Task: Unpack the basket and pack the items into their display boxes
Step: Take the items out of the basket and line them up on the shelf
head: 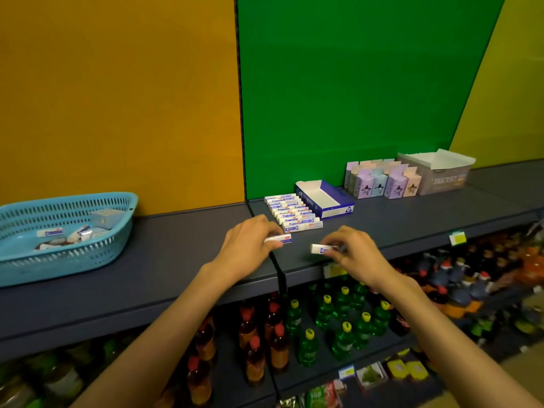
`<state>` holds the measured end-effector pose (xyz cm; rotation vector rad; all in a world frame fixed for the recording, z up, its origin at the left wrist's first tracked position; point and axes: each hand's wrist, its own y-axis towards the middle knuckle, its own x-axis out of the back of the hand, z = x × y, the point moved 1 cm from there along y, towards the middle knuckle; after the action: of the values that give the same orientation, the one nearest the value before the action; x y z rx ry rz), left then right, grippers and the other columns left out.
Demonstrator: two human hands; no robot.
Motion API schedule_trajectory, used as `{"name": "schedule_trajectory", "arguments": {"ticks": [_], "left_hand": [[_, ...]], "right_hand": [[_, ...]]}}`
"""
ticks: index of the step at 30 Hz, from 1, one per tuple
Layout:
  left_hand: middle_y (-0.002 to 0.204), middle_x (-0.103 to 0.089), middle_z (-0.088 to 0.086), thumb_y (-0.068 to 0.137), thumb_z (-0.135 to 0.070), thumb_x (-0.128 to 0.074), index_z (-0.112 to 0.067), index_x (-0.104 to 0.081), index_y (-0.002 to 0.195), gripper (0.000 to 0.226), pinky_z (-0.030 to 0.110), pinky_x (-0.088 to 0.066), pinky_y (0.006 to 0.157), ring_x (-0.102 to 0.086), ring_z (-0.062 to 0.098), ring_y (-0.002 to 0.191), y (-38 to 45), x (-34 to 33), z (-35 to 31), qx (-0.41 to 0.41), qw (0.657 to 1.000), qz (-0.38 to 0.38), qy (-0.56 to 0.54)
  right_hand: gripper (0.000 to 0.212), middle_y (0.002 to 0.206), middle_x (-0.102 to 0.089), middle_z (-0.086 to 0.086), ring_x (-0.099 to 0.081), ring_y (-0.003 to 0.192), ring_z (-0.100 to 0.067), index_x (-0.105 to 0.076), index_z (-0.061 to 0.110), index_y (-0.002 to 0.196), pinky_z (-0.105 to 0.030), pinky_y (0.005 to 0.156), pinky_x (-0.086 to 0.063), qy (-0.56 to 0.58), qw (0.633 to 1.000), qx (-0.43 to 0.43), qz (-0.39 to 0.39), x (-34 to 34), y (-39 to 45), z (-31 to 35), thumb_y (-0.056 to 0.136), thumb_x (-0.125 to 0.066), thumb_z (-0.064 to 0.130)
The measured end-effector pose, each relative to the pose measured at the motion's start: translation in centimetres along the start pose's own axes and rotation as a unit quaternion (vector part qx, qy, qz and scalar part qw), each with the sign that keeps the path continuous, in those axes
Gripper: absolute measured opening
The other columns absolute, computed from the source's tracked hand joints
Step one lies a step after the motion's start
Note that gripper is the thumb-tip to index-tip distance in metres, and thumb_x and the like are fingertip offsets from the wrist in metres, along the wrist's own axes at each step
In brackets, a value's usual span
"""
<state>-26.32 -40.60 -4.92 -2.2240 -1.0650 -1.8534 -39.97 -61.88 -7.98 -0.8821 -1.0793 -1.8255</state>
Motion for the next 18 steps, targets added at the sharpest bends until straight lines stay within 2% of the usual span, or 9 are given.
{"name": "schedule_trajectory", "arguments": {"ticks": [6,11,15,18], "left_hand": [[0.110,-0.061,-0.005,0.095,-0.041,-0.062,-0.031,-0.068,0.118,0.025,0.032,-0.038,0.075,-0.057,0.018,0.103,3.5,-4.1,0.0,0.008,1.000,0.010,0.019],[0.116,-0.064,-0.004,0.095,-0.042,-0.062,-0.031,-0.066,0.122,0.030,0.037,-0.047,0.086,-0.055,0.019,0.107,6.7,-7.2,0.9,0.021,0.999,0.014,0.036],[0.116,-0.066,-0.006,0.093,-0.042,-0.065,-0.031,-0.066,0.118,0.027,0.036,-0.045,0.087,-0.055,0.018,0.107,8.8,-8.9,1.3,0.037,0.998,0.010,0.040],[0.114,-0.066,-0.006,0.093,-0.042,-0.065,-0.032,-0.066,0.115,0.024,0.035,-0.044,0.087,-0.054,0.017,0.106,9.9,-9.7,1.5,0.047,0.998,0.003,0.053]], "right_hand": [[0.012,0.095,-0.059,0.006,-0.055,0.094,-0.016,-0.072,0.029,0.103,-0.037,0.082,-0.049,-0.031,0.999,0.021,0.023,-1.0,3.0,-3.7,0.091,-0.071,0.031],[0.015,0.098,-0.058,0.004,-0.052,0.097,-0.016,-0.072,0.024,0.106,-0.030,0.083,-0.044,-0.047,0.997,0.051,0.044,-1.9,6.9,-5.9,0.092,-0.069,0.029],[0.020,0.098,-0.055,0.008,-0.053,0.097,-0.014,-0.072,0.024,0.110,-0.024,0.082,-0.041,-0.040,0.995,0.075,0.049,-3.0,9.3,-7.1,0.091,-0.071,0.028],[0.020,0.099,-0.058,0.009,-0.052,0.098,-0.011,-0.071,0.026,0.110,-0.024,0.083,-0.042,-0.031,0.994,0.093,0.048,-3.8,10.3,-7.8,0.091,-0.071,0.030]]}}
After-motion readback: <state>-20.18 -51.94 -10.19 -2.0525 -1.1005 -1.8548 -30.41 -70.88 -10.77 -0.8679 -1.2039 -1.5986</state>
